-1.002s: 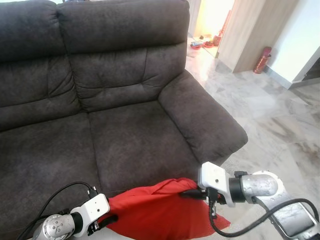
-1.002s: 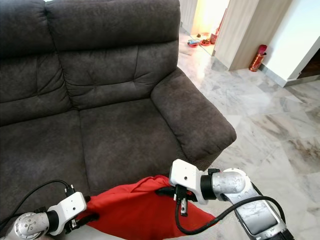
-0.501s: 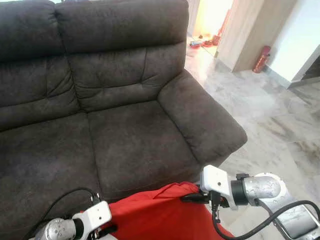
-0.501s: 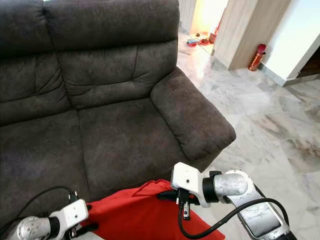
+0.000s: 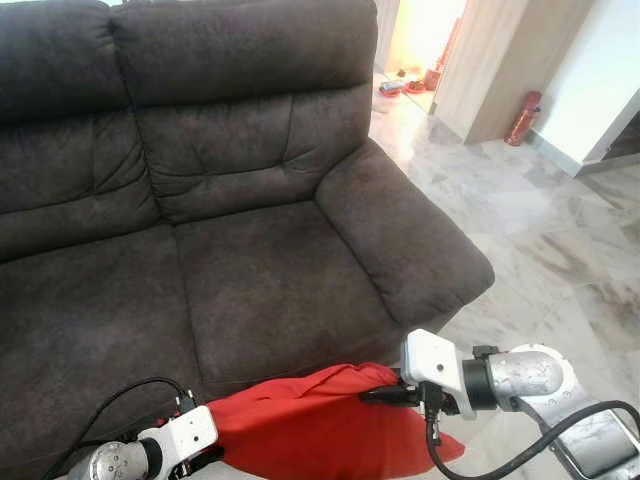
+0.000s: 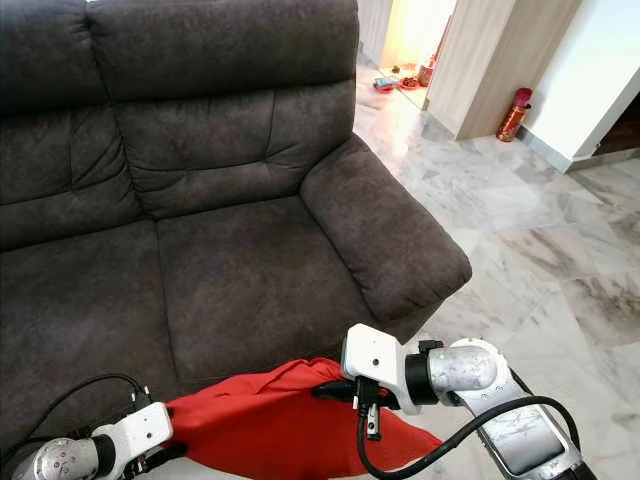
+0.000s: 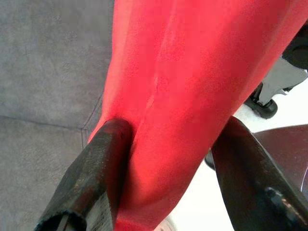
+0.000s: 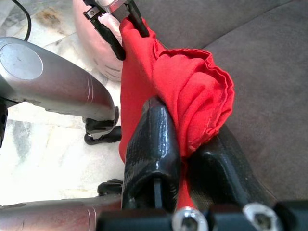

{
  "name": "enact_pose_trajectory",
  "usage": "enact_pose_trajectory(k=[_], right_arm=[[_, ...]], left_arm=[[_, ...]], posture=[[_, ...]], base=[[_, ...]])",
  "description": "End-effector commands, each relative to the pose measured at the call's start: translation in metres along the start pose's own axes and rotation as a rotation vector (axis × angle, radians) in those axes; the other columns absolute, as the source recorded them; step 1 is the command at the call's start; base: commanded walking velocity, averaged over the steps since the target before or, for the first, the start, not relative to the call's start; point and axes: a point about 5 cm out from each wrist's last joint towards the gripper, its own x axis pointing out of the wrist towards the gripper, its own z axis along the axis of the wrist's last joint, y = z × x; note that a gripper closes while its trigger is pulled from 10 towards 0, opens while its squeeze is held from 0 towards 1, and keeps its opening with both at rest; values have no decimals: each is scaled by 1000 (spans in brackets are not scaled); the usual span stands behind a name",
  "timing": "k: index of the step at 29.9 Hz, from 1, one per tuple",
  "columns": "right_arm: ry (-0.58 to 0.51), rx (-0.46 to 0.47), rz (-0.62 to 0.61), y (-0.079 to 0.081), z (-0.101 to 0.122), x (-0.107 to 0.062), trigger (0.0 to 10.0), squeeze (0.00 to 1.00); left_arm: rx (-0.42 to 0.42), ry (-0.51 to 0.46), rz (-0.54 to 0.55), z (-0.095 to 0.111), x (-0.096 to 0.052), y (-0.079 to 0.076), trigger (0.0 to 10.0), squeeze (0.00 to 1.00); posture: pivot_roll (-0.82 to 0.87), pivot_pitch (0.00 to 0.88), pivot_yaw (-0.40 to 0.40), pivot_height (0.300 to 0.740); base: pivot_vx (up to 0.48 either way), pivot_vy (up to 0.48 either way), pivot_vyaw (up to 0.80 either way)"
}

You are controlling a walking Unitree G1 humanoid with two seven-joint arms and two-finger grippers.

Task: Move the pillow to the sofa from floor

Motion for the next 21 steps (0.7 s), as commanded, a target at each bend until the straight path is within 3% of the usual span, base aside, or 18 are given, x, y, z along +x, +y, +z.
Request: enact_pose_trajectory(k=[1,5,6,7,8,9,10,21], right_arm=[[-68,-80,-11,-3,22,-7,10000,0],[-69,-80,-10,-3,22,-7,10000,0],[-70,-79,-10,-3,22,-7,10000,0],[-70,-79,-10,-3,22,-7,10000,0],[-70,-79,-10,-3,22,-7,10000,0],[-70,-79,-10,-3,22,-7,10000,0],[-69,-80,-11,-3,22,-7,10000,0],[-70,-78,-14,-4,21,-8,10000,0]], left_arm=[[16,40,-29,-7,-1,-6,10000,0],[7,48,-15,-10,0,-7,10000,0],[7,49,-11,-10,0,-7,8314,0],[7,49,-8,-10,0,-7,5255,0],[7,49,-9,-11,1,-7,4000,0],[7,49,-9,-11,1,-7,4000,0],[5,50,-9,-11,1,-7,0,0],[5,54,-25,-13,1,-7,0,0]], posture=[[123,46,-109,740],[126,48,-112,740],[126,48,-113,740],[126,48,-113,740],[125,49,-113,740],[125,49,-113,740],[123,48,-114,740],[123,47,-114,740]], base=[[0,0,0],[0,0,0],[0,0,0],[0,0,0],[0,0,0],[0,0,0],[0,0,0],[0,0,0]])
